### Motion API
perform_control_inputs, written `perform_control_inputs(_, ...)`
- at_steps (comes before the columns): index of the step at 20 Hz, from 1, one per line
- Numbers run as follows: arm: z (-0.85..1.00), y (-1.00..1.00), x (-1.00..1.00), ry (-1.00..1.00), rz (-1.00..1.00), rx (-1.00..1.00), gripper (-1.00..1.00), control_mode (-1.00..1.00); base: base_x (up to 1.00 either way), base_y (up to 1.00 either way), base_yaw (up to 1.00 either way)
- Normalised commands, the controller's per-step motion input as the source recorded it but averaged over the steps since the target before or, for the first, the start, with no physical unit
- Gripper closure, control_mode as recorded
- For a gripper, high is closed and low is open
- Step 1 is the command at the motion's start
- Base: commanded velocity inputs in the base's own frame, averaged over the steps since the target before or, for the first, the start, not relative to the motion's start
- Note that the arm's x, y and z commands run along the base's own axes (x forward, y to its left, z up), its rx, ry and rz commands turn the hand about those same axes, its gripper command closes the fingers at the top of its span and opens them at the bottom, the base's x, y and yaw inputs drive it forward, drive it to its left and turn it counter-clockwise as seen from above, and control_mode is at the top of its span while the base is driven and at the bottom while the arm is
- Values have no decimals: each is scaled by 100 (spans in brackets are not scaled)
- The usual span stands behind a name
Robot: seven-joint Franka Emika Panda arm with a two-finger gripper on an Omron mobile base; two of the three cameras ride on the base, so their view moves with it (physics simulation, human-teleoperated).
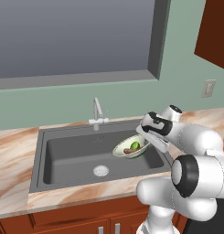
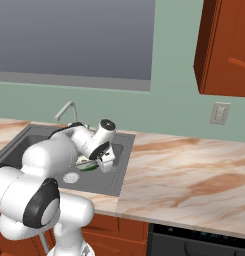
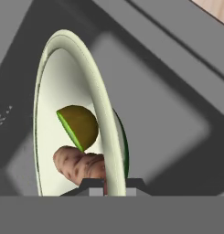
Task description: Dump the potato and kiwi from the bowl so the bowl can be washed. Place the bowl in the sink after clearing the leftovers.
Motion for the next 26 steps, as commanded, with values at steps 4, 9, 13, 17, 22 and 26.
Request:
perform_control_inputs(4, -33, 0, 0, 0, 5, -22, 100, -100, 0, 0, 0)
perform_control_inputs(9, -5, 0, 14, 0, 0, -13, 100, -100, 0, 0, 0)
perform_control_inputs(13, -4, 0, 14, 0, 0, -11, 100, -100, 0, 0, 0)
perform_control_inputs(17, -7, 0, 25, 0, 0, -9, 100, -100, 0, 0, 0)
perform_control_inputs(22, -27, 0, 5, 3, 0, -15, 100, -100, 0, 0, 0)
perform_control_inputs(26, -18, 1, 1, 1, 0, -10, 100, -100, 0, 0, 0)
